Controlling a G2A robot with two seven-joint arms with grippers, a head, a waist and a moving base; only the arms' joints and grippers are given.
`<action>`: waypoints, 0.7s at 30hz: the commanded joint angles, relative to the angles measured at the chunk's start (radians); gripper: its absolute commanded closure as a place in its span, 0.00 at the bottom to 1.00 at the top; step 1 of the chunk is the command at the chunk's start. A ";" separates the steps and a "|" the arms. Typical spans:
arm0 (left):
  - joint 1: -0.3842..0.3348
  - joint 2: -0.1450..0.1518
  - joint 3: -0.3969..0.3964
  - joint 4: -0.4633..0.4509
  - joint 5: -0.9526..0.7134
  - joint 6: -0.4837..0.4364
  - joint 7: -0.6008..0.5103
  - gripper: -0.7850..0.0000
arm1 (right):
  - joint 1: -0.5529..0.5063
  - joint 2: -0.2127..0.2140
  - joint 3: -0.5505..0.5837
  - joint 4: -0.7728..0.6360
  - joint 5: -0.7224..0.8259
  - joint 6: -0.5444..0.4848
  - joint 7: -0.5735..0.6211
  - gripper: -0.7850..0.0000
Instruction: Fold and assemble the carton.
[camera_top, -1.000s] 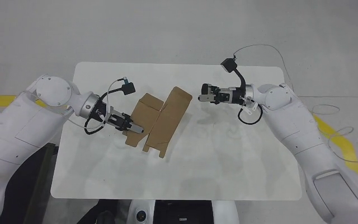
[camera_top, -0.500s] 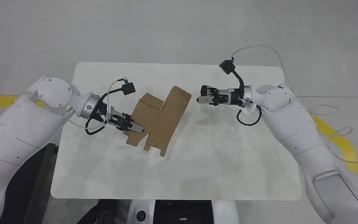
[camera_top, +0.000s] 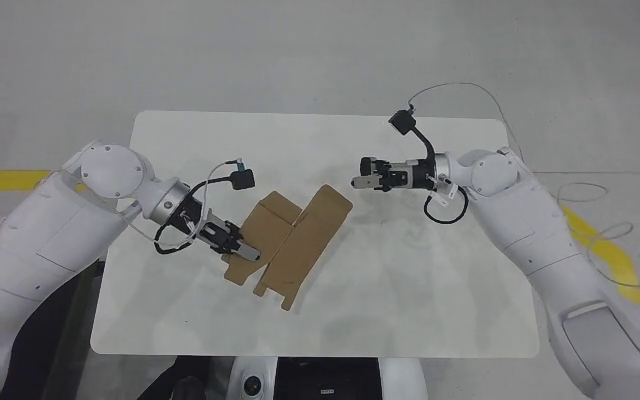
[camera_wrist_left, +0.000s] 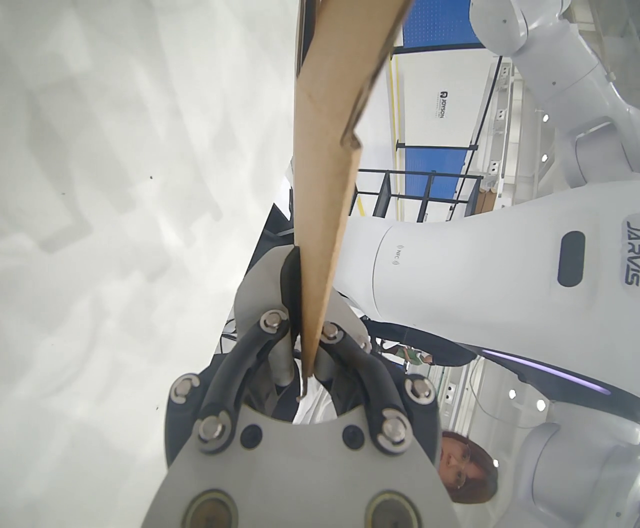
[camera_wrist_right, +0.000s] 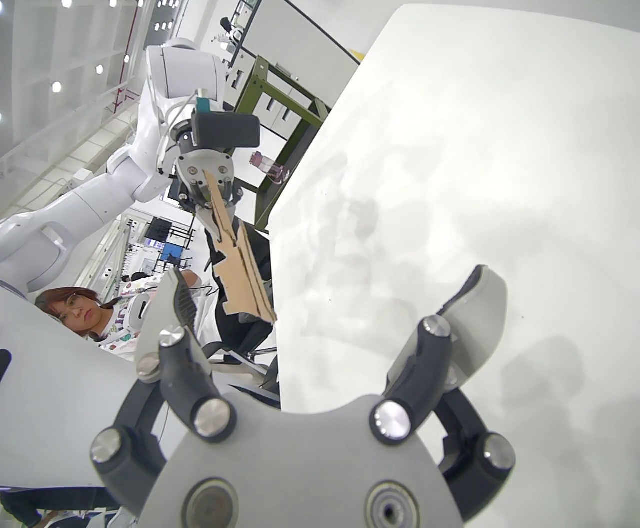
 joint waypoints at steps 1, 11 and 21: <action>-0.010 0.002 0.011 -0.013 0.023 0.000 0.000 1.00 | 0.009 -0.003 -0.027 0.005 0.011 -0.004 -0.003 0.00; -0.032 0.004 0.042 -0.030 0.002 0.000 0.000 1.00 | 0.048 -0.001 -0.179 -0.056 0.086 0.012 0.013 0.00; -0.054 0.001 0.066 -0.010 -0.012 0.000 0.000 1.00 | 0.091 0.029 -0.314 -0.125 0.158 -0.007 -0.007 0.00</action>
